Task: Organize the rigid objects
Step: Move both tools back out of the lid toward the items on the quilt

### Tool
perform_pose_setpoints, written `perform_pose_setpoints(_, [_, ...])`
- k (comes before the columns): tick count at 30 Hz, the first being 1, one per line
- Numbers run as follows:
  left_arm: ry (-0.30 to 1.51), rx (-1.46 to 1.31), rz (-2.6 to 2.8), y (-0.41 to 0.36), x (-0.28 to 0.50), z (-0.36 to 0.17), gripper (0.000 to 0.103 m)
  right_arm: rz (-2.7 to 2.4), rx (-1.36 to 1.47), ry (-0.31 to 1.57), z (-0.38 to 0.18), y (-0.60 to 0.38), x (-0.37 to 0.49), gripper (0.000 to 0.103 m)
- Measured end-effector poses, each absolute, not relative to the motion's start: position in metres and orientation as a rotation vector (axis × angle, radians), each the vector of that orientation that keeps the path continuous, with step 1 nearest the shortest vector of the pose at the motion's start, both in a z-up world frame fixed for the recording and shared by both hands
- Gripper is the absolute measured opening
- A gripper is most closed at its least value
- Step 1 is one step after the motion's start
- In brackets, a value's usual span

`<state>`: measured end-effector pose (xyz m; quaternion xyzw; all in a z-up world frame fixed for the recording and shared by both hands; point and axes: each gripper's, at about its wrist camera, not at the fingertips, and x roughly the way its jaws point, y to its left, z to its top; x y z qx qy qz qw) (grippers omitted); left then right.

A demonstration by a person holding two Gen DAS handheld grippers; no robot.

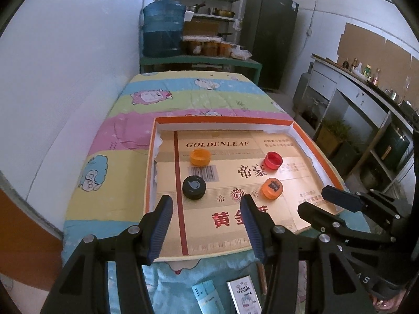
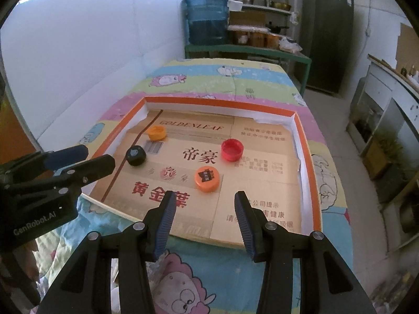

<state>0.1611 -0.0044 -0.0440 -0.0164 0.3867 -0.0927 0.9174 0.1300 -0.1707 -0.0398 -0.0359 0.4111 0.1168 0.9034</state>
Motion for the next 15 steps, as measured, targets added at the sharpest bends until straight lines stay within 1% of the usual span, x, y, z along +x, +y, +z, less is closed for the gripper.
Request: perform_pose_setpoints(15, [0.763, -0.045, -0.18, 0.005, 0.131, -0.028, 0.054, 0.238, -0.103, 0.809, -0.019, -0.165, 0.094, 0.048])
